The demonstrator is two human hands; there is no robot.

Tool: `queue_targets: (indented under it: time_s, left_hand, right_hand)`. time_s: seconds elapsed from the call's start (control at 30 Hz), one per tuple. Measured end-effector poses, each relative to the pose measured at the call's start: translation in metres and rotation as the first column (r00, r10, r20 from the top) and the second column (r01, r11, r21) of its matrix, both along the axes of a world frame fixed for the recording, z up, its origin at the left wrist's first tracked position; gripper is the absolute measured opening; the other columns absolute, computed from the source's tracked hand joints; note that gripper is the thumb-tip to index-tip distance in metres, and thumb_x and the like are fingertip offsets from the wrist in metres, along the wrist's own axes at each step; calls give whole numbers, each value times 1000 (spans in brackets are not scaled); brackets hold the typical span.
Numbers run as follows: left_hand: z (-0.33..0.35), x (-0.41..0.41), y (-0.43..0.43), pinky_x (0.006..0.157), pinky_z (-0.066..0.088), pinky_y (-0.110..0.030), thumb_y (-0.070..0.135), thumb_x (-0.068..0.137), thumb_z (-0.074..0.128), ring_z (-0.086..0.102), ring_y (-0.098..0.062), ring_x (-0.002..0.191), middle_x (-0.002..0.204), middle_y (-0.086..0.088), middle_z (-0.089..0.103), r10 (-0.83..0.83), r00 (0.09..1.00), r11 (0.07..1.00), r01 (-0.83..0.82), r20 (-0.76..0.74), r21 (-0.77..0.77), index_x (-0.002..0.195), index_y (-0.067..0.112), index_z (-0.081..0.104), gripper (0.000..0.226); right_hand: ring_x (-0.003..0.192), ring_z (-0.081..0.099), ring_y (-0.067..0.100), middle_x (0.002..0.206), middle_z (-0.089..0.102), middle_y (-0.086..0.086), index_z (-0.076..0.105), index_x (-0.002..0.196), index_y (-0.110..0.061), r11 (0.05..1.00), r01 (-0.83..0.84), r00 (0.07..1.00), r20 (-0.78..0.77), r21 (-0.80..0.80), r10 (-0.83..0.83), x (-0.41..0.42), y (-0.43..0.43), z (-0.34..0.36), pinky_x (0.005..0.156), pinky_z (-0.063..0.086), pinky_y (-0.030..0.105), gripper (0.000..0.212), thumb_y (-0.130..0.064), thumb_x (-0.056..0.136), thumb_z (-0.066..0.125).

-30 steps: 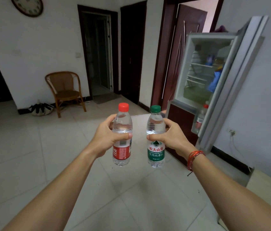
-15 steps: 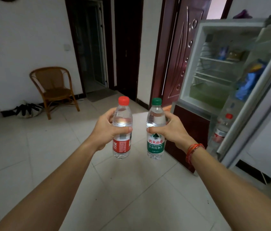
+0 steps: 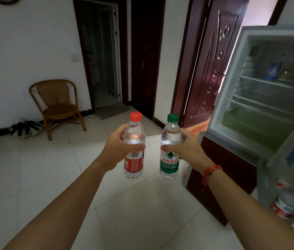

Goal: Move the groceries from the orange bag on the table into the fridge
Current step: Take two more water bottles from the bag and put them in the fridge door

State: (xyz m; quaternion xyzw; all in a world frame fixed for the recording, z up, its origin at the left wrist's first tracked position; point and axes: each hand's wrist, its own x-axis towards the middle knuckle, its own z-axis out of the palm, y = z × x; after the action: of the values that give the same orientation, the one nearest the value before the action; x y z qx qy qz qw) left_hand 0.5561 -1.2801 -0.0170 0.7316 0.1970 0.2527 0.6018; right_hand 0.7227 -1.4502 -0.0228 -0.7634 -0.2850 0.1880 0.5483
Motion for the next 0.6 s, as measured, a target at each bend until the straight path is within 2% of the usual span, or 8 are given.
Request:
queue_targets:
  time_s: [0.13, 0.27, 0.43, 0.6]
  left_hand:
    - [-2, 47, 39, 73, 53, -23, 8, 74, 82, 69, -12, 95, 108, 8, 69, 0, 1000, 999, 0, 0, 32, 122, 28, 56, 58]
    - [-7, 98, 77, 72, 52, -20, 10, 75, 81, 69, -11, 92, 104, 7, 70, -18, 1000, 994, 19, -9, 105, 116, 27, 58, 50]
    - [-19, 170, 132, 79, 54, -28, 12, 75, 82, 69, -14, 94, 105, 3, 70, -64, 998, 990, 66, -20, 124, 118, 21, 60, 49]
    - [-23, 252, 196, 88, 56, -38, 17, 76, 82, 68, -19, 98, 107, 3, 69, -153, 988, 977, 155, -24, 144, 118, 23, 58, 49]
  right_hand:
    - [92, 75, 21, 105, 75, -1, 61, 123, -23, 1000, 11, 1000, -15, -14, -12, 45, 36, 0, 86, 61, 49, 66, -13, 66, 93]
    - [91, 75, 18, 106, 75, -2, 60, 124, -25, 999, 36, 999, -17, -13, -36, 90, 68, -4, 83, 62, 45, 68, -15, 66, 93]
    - [88, 75, 17, 104, 75, -1, 62, 118, -27, 995, 95, 995, -7, 11, -95, 147, 110, -7, 78, 62, 38, 62, -13, 66, 93]
    - [87, 76, 18, 103, 77, -1, 63, 117, -27, 985, 171, 985, 6, 20, -172, 213, 158, -12, 83, 62, 44, 61, -11, 66, 92]
